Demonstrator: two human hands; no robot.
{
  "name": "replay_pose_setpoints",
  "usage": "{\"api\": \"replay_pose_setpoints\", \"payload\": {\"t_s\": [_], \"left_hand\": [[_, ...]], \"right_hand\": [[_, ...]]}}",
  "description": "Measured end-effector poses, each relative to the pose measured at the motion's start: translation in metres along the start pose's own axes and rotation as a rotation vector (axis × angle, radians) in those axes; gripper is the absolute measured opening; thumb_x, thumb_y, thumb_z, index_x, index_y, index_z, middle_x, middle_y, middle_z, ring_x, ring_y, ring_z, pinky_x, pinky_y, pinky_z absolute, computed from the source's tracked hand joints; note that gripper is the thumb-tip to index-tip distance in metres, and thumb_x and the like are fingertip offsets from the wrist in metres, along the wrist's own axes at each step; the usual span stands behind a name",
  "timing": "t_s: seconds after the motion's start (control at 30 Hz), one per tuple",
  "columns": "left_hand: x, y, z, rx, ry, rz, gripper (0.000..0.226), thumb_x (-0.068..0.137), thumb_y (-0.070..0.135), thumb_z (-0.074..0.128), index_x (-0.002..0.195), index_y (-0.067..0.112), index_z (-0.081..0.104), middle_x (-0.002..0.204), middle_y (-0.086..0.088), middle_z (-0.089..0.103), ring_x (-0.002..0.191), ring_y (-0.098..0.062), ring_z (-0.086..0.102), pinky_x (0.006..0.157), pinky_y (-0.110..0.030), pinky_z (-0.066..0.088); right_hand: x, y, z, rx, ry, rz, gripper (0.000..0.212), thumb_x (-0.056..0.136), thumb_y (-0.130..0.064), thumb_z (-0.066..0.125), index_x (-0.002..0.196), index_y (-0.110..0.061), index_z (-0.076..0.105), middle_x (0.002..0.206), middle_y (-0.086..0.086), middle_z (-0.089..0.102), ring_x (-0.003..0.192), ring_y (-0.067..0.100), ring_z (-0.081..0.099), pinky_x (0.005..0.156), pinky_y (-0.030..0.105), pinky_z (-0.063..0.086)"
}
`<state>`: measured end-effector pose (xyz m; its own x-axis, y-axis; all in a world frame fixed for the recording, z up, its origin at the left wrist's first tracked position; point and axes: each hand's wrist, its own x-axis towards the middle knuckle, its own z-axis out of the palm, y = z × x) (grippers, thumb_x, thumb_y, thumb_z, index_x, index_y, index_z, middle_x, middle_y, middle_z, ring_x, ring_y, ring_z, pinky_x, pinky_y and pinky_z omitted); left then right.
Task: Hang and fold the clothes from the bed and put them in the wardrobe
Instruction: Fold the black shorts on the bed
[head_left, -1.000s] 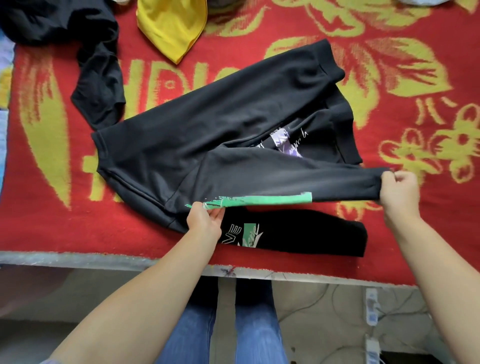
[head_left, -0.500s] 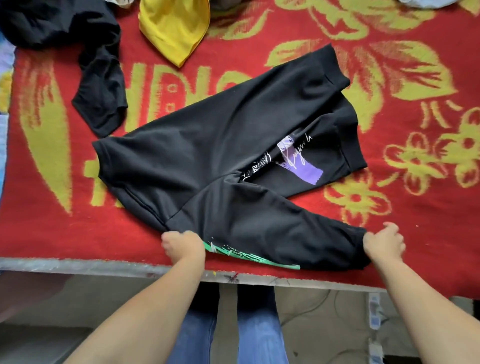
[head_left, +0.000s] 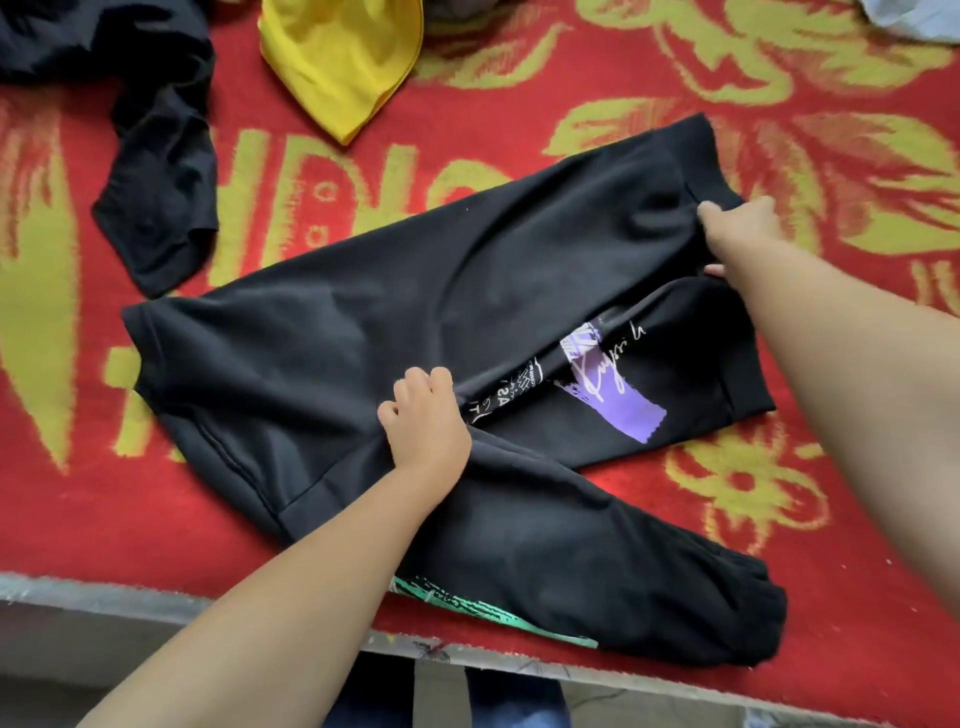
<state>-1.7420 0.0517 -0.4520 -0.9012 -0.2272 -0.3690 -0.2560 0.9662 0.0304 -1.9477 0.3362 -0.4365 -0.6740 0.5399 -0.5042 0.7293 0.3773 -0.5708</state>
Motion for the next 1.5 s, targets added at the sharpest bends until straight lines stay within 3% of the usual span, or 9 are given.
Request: {"api": "replay_pose_setpoints", "payload": {"t_s": [0.27,0.43,0.67,0.87,1.0,1.13,1.3,1.4,1.5], "left_hand": [[-0.016,-0.024,-0.013,-0.280,0.064,0.052,0.044,0.075,0.004,0.059,0.117,0.015,0.052,0.112,-0.006,0.049,0.106,-0.027,0.045,0.087,-0.037,0.031],[-0.040,-0.035,-0.029,-0.359,0.070,0.191,0.055,0.068,-0.006,0.057,0.119,0.015,0.056,0.111,-0.006,0.053,0.104,-0.028,0.048,0.094,-0.039,0.032],[-0.067,-0.053,0.001,-0.151,0.003,0.439,0.065,0.056,-0.009,0.060,0.117,0.014,0.064,0.109,-0.008,0.058,0.097,-0.034,0.056,0.094,-0.046,0.038],[-0.053,-0.062,0.016,-0.094,-0.329,0.470,0.068,0.089,0.036,0.051,0.150,0.023,0.024,0.148,-0.002,0.029,0.139,-0.019,0.021,0.117,-0.049,-0.002],[-0.063,-0.084,-0.005,-0.587,-0.041,0.132,0.053,0.090,0.026,0.055,0.136,0.003,0.045,0.136,-0.015,0.047,0.129,-0.030,0.038,0.109,-0.039,0.023],[-0.084,-0.134,-0.012,-0.515,0.043,-0.257,0.027,0.083,0.002,0.058,0.110,-0.001,0.055,0.113,-0.023,0.052,0.110,-0.040,0.045,0.095,-0.044,0.034],[-0.114,-0.151,0.008,-0.016,-0.143,0.702,0.057,0.067,0.008,0.061,0.124,0.009,0.057,0.123,-0.016,0.055,0.117,-0.036,0.053,0.102,-0.055,0.038],[-0.104,-0.155,0.021,0.298,-0.248,0.618,0.079,0.086,0.018,0.050,0.153,0.018,0.008,0.159,-0.008,0.011,0.147,-0.022,0.008,0.118,-0.050,-0.002],[-0.081,-0.155,0.023,0.388,-0.229,0.664,0.079,0.089,0.023,0.051,0.153,0.018,0.004,0.160,-0.009,0.005,0.147,-0.022,0.004,0.117,-0.044,0.001]], "right_hand": [[-0.023,-0.016,-0.019,0.011,0.146,-0.250,0.038,0.084,-0.020,0.044,0.119,-0.008,0.050,0.120,0.011,0.058,0.108,0.028,0.057,0.094,0.044,0.048],[-0.066,0.017,-0.073,0.122,0.121,-0.264,0.014,0.089,-0.012,0.042,0.102,-0.014,0.041,0.099,0.001,0.051,0.074,0.017,0.060,0.045,0.015,0.050],[-0.087,0.146,-0.067,-0.052,0.072,0.007,0.009,0.095,-0.011,0.044,0.104,-0.008,0.044,0.111,0.020,0.058,0.065,0.024,0.061,0.047,0.023,0.049],[-0.097,0.151,-0.048,-0.130,0.123,-0.006,0.052,0.092,-0.024,0.053,0.137,-0.005,0.035,0.131,0.019,0.050,0.120,0.035,0.050,0.093,0.035,0.037],[-0.148,0.141,-0.046,-0.209,0.075,-0.127,0.071,0.094,-0.030,0.056,0.149,-0.005,0.019,0.147,0.026,0.026,0.135,0.039,0.032,0.111,0.041,0.026],[-0.212,0.171,-0.029,-0.492,-0.082,-0.428,0.072,0.089,-0.032,0.065,0.147,-0.006,0.030,0.154,0.024,0.019,0.142,0.036,0.023,0.114,0.049,0.023],[-0.254,0.239,-0.026,-0.651,-0.161,-0.108,0.087,0.085,-0.059,0.057,0.152,-0.023,0.013,0.160,0.007,0.010,0.146,0.028,0.015,0.111,0.059,0.016],[-0.262,0.275,-0.045,-0.420,-0.072,0.055,0.095,0.083,-0.054,0.064,0.153,-0.020,0.010,0.160,0.008,0.011,0.147,0.025,0.011,0.115,0.055,0.014],[-0.264,0.301,-0.055,-0.171,0.019,0.247,0.094,0.081,-0.043,0.073,0.151,-0.012,0.018,0.157,0.016,0.019,0.145,0.028,0.018,0.118,0.044,0.018]]}}
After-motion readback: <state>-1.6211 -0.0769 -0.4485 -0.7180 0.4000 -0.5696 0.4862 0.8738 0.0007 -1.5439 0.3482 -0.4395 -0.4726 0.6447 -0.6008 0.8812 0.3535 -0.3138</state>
